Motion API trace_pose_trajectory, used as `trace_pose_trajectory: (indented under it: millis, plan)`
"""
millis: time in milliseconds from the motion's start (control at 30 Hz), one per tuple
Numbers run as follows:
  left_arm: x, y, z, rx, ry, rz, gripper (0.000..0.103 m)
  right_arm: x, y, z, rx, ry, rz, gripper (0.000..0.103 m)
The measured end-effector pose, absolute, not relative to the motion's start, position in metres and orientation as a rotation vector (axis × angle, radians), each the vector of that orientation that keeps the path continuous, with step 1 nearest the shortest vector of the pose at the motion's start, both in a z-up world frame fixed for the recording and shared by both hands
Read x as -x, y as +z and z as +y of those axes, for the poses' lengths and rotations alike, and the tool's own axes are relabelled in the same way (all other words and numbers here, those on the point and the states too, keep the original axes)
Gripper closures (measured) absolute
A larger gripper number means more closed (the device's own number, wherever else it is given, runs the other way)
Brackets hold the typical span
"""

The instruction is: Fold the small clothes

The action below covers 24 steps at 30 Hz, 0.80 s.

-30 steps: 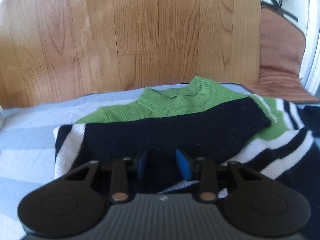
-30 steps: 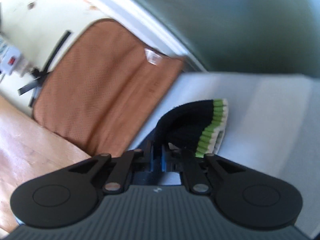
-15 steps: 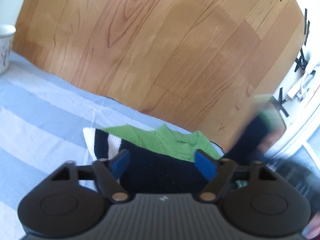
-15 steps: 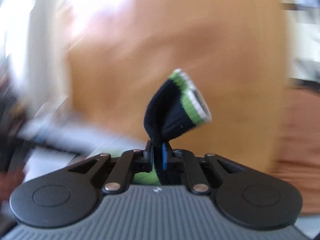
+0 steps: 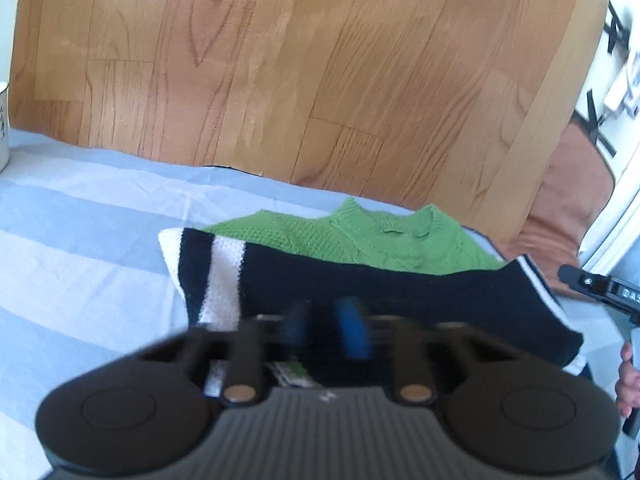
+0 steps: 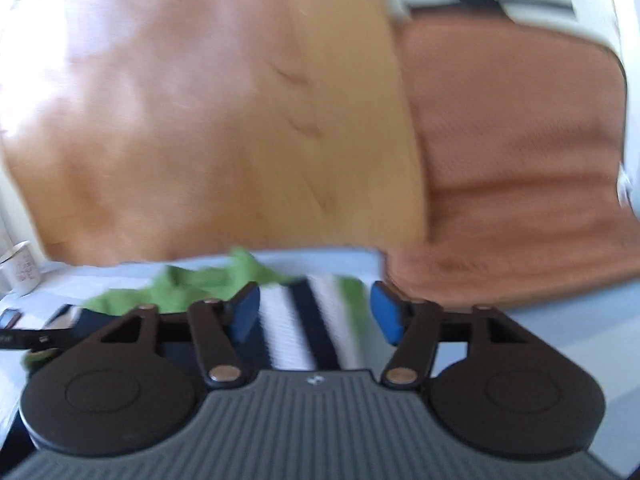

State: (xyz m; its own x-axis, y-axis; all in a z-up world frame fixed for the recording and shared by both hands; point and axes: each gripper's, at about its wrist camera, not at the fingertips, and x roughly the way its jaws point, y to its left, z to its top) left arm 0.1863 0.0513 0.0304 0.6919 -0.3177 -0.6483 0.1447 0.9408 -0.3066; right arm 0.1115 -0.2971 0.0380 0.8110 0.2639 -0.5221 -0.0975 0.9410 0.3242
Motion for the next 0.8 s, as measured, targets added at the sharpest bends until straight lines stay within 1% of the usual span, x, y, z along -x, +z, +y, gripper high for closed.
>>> trace_pose_trajectory:
  millis: [33, 67, 100, 133, 200, 267, 300, 367, 400, 433, 467, 500, 533, 567, 600, 633, 667, 733, 767, 800]
  plan:
    - [-0.186, 0.033, 0.05, 0.245, -0.265, 0.758, 0.101, -0.117, 0.031, -0.299, -0.326, 0.228, 0.636, 0.039]
    - [-0.185, 0.036, 0.047, 0.235, -0.258, 0.74, 0.101, -0.121, 0.026, -0.299, -0.355, 0.256, 0.669, 0.066]
    - [-0.184, 0.04, 0.044, 0.21, -0.239, 0.714, 0.101, -0.127, 0.023, -0.298, -0.362, 0.274, 0.688, 0.09]
    - [-0.181, 0.044, 0.041, 0.183, -0.219, 0.68, 0.101, -0.127, 0.024, -0.298, -0.356, 0.274, 0.675, 0.093]
    - [-0.177, 0.05, 0.04, 0.154, -0.186, 0.618, 0.101, -0.118, 0.031, -0.303, -0.343, 0.227, 0.583, 0.093]
    - [-0.181, 0.05, 0.039, 0.136, -0.139, 0.589, 0.101, -0.124, 0.029, -0.309, -0.38, 0.145, 0.535, 0.093]
    - [-0.185, 0.046, 0.039, 0.124, -0.105, 0.591, 0.101, -0.123, 0.025, -0.315, -0.4, 0.107, 0.531, 0.093]
    - [-0.198, 0.031, 0.04, 0.126, -0.046, 0.662, 0.101, -0.129, 0.009, -0.318, -0.401, 0.072, 0.604, 0.091]
    - [-0.203, 0.022, 0.044, 0.147, -0.039, 0.709, 0.101, -0.129, 0.004, -0.32, -0.408, 0.08, 0.646, 0.087]
    - [-0.205, 0.017, 0.048, 0.171, -0.045, 0.736, 0.1, -0.126, 0.008, -0.322, -0.419, 0.087, 0.637, 0.083]
    - [-0.203, 0.021, 0.051, 0.179, -0.051, 0.73, 0.1, -0.122, 0.014, -0.324, -0.424, 0.091, 0.624, 0.076]
    - [-0.201, 0.027, 0.053, 0.19, -0.066, 0.724, 0.098, -0.117, 0.02, -0.327, -0.431, 0.093, 0.597, 0.071]
    - [-0.196, 0.034, 0.056, 0.212, -0.092, 0.712, 0.092, -0.111, 0.025, -0.329, -0.437, 0.096, 0.567, 0.063]
    - [-0.193, 0.039, 0.057, 0.227, -0.123, 0.706, 0.071, -0.107, 0.03, -0.327, -0.436, 0.104, 0.547, 0.061]
    - [-0.189, 0.044, 0.057, 0.231, -0.148, 0.705, 0.046, -0.103, 0.034, -0.326, -0.427, 0.119, 0.541, 0.061]
    - [-0.186, 0.047, 0.055, 0.22, -0.164, 0.71, 0.042, -0.103, 0.035, -0.322, -0.411, 0.132, 0.541, 0.061]
    - [-0.185, 0.049, 0.05, 0.198, -0.18, 0.729, 0.043, -0.109, 0.035, -0.318, -0.392, 0.139, 0.543, 0.057]
    - [-0.189, 0.046, 0.038, 0.168, -0.223, 0.809, 0.048, -0.109, 0.036, -0.313, -0.354, 0.143, 0.556, 0.052]
    - [-0.192, 0.043, 0.033, 0.167, -0.248, 0.86, 0.061, -0.115, 0.034, -0.309, -0.34, 0.136, 0.566, 0.051]
    - [-0.194, 0.037, 0.028, 0.172, -0.278, 0.913, 0.08, -0.115, 0.032, -0.309, -0.335, 0.129, 0.575, 0.051]
